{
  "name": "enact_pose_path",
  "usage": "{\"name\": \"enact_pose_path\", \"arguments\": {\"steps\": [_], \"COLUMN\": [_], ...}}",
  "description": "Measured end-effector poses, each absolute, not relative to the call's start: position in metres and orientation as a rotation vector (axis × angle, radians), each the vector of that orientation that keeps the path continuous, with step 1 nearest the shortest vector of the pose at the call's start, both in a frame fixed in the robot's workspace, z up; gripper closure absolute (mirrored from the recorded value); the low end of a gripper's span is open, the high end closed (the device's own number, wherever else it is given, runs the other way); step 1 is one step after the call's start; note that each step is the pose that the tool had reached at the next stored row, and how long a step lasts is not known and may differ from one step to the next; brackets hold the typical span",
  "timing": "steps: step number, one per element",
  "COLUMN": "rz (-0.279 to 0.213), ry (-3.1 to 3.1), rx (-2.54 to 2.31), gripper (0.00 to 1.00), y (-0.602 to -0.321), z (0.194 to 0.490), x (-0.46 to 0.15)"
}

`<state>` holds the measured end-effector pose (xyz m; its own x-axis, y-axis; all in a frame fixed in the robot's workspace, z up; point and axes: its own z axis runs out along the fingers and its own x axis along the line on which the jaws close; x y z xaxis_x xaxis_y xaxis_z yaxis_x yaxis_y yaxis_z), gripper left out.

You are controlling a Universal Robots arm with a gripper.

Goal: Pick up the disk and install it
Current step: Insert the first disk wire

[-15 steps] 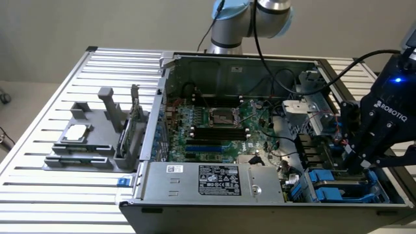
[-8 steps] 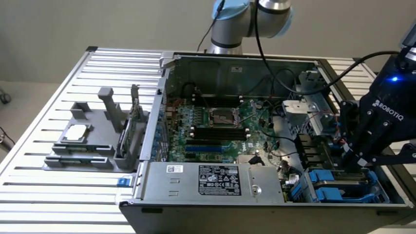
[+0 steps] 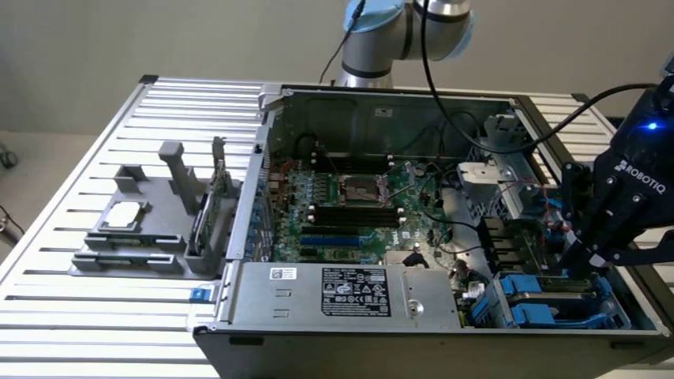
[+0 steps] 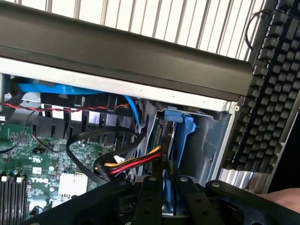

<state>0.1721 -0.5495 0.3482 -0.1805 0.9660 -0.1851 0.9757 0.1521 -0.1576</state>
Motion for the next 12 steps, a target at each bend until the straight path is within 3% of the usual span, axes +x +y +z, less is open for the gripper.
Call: {"name": "enact_pose_path", "arguments": {"steps": [12], "rz": [-0.383], "ry": [2.245], "rx": [2.129], "gripper": [0.84], "y": [-0.5477], "z": [0.3414], "x": [0.174]}}
